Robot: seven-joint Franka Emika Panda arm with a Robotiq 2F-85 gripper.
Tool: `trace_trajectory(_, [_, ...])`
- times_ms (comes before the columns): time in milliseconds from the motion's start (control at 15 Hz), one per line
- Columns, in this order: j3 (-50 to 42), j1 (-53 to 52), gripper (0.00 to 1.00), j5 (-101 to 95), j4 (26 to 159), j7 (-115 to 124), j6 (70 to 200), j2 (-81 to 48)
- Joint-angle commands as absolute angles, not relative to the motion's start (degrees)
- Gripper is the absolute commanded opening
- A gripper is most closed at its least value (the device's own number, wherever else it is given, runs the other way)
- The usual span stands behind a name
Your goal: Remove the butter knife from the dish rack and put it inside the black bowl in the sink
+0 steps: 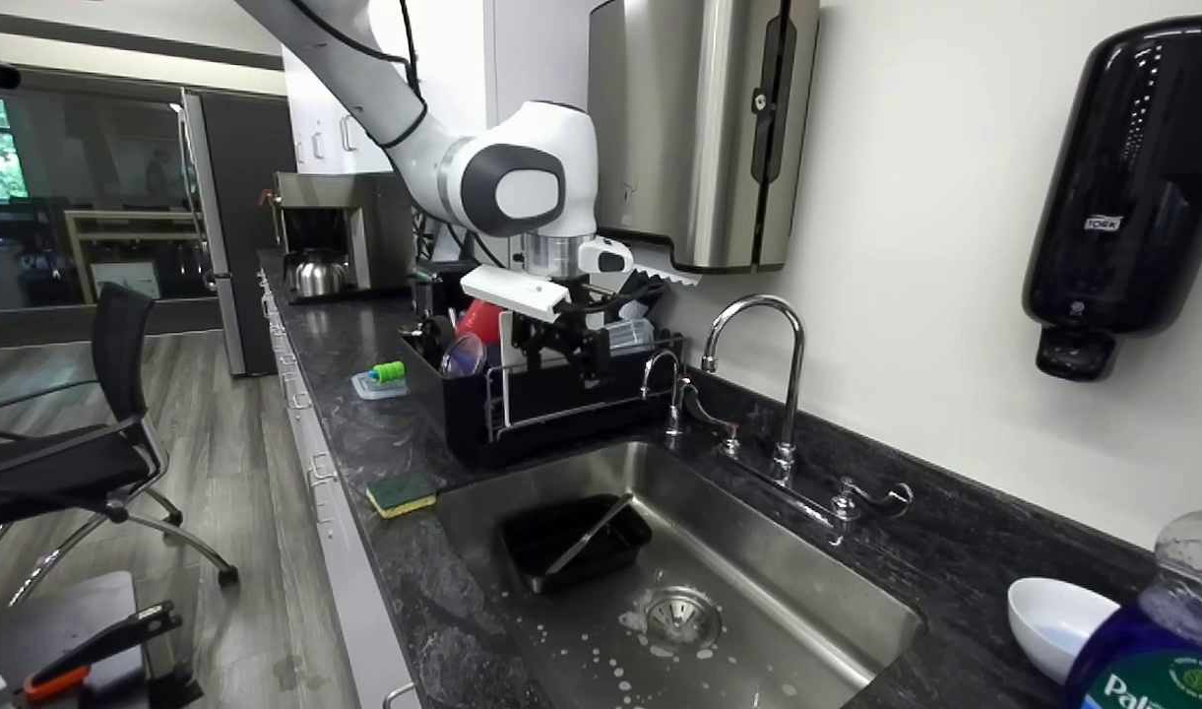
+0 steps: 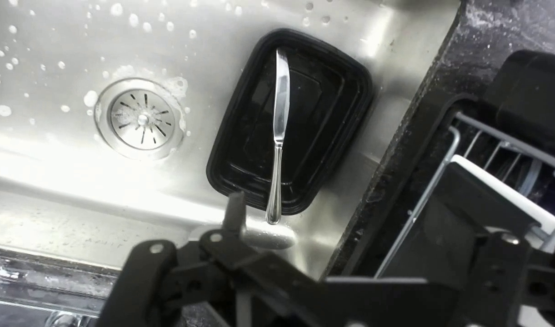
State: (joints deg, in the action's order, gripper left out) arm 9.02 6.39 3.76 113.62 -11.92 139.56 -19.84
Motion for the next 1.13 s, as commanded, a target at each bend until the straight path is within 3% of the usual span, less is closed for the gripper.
trace_trajectory(0, [6.4,5.0,1.00,3.4,116.4,-13.7,135.4,-15.9])
trace_trajectory(1067, [1.9,2.6,1.00,-0.6,122.1,-12.5,123.6,-3.1])
